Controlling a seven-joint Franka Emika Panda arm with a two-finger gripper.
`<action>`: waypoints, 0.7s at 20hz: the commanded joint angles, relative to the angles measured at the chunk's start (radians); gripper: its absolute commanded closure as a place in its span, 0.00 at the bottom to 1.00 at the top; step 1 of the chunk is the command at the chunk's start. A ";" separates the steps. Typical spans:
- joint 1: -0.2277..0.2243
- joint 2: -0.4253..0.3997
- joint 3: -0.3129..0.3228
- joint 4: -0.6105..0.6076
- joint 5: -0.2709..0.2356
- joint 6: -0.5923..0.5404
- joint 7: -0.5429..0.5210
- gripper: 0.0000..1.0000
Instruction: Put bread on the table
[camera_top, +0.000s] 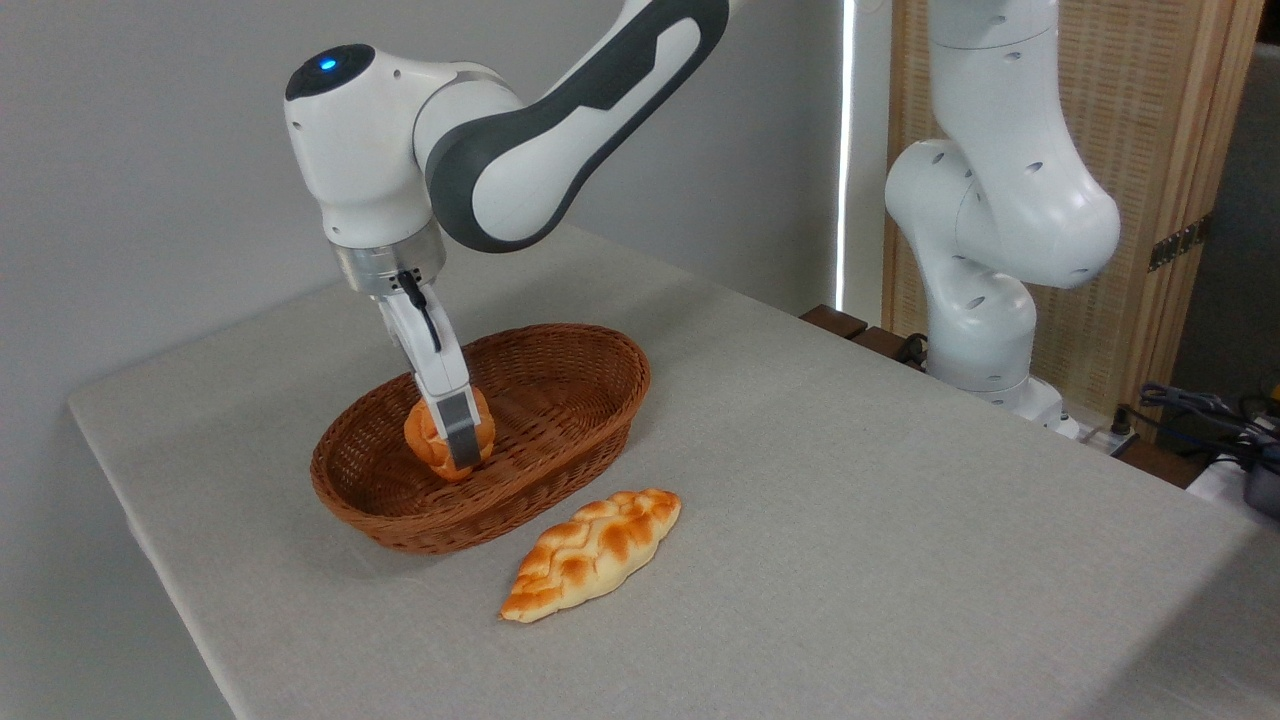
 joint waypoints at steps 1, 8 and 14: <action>-0.004 0.014 0.007 0.010 0.012 0.016 0.011 0.66; -0.004 0.011 0.010 0.011 0.010 0.014 0.010 0.64; -0.001 0.003 0.013 0.011 0.010 0.010 0.008 0.63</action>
